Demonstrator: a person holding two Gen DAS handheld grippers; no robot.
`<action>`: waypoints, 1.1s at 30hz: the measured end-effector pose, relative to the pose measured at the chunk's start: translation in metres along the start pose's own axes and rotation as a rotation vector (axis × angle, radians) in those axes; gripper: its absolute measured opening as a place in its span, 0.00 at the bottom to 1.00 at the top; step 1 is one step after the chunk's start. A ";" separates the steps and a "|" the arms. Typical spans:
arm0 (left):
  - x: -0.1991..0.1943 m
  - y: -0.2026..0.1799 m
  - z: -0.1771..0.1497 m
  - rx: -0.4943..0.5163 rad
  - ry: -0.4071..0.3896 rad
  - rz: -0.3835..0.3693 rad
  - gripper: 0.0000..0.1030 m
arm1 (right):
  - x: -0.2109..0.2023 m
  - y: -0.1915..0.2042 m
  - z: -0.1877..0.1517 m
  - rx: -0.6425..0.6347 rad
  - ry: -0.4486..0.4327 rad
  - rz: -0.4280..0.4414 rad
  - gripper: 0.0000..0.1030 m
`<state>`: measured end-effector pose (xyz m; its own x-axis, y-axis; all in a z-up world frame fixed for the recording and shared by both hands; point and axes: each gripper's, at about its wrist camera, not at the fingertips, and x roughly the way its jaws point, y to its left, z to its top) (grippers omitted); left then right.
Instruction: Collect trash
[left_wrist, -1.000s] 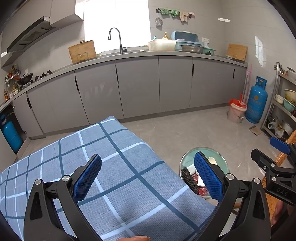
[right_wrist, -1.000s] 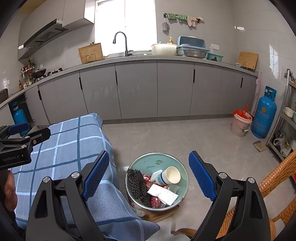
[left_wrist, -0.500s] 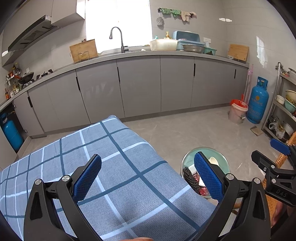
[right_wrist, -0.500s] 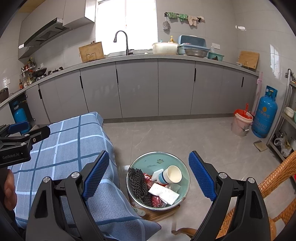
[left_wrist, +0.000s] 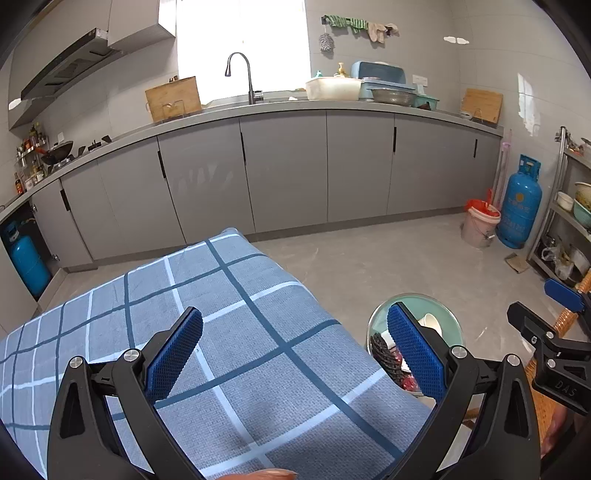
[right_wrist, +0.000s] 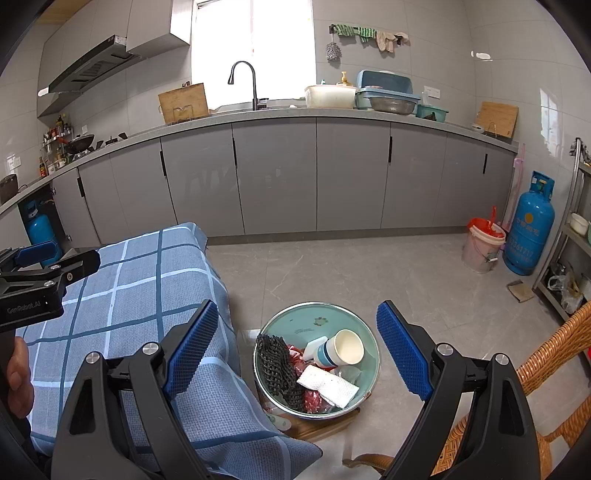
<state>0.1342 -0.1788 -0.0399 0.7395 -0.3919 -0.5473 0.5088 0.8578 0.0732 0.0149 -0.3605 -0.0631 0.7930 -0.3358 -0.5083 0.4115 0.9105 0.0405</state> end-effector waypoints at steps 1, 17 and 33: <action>0.000 0.000 0.000 0.001 0.000 0.002 0.96 | 0.000 0.000 0.000 0.000 0.000 0.000 0.85; -0.002 -0.003 0.001 0.008 -0.005 0.020 0.96 | 0.003 0.003 0.002 -0.011 -0.003 0.011 0.85; -0.001 0.002 0.002 -0.008 0.003 0.018 0.96 | 0.002 0.003 0.006 -0.021 -0.006 0.019 0.85</action>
<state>0.1351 -0.1774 -0.0374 0.7473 -0.3758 -0.5481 0.4919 0.8673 0.0761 0.0205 -0.3601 -0.0591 0.8036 -0.3197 -0.5021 0.3869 0.9215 0.0325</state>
